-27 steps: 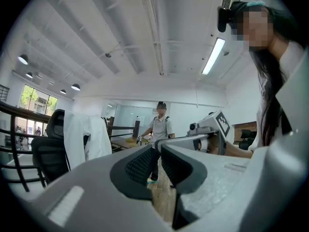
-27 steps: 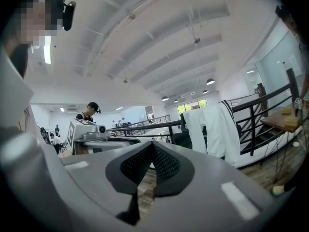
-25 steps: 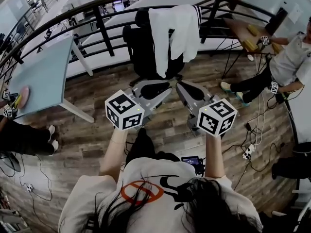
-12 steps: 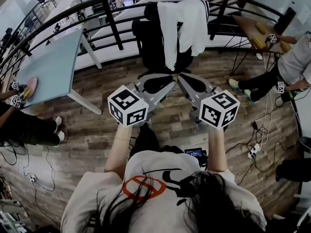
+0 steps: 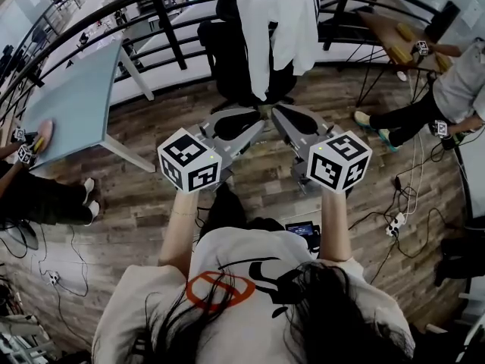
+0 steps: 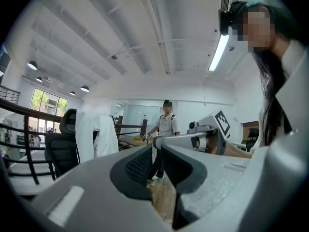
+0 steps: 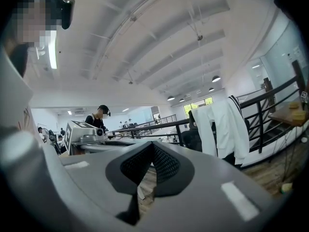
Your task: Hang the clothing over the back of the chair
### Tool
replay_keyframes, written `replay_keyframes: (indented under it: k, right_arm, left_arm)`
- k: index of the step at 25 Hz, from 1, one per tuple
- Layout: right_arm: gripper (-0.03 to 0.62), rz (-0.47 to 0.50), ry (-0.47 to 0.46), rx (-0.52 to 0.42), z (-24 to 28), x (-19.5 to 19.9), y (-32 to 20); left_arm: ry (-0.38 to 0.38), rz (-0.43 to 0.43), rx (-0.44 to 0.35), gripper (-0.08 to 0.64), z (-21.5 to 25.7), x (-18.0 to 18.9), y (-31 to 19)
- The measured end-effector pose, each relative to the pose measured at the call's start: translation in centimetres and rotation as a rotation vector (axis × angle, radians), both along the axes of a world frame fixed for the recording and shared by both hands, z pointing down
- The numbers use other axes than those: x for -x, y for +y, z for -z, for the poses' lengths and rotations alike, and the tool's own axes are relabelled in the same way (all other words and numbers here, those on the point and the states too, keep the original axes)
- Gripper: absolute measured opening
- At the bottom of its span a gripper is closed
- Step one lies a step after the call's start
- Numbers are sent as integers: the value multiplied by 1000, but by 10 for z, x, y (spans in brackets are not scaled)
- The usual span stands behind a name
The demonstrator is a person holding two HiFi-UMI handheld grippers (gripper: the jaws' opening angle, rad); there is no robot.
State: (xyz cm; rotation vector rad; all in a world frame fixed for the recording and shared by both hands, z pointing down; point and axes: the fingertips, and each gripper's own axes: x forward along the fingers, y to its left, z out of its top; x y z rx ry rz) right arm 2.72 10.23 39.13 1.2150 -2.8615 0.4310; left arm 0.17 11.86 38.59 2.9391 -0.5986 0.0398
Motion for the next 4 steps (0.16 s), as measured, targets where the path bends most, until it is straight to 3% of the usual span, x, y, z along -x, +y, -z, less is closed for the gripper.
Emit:
replay_keyframes:
  k: [4]
  right_arm:
    - [21,-5,0,5,-8,-7,-5]
  left_arm:
    - [0,-2,8,170,-9,-5,-4]
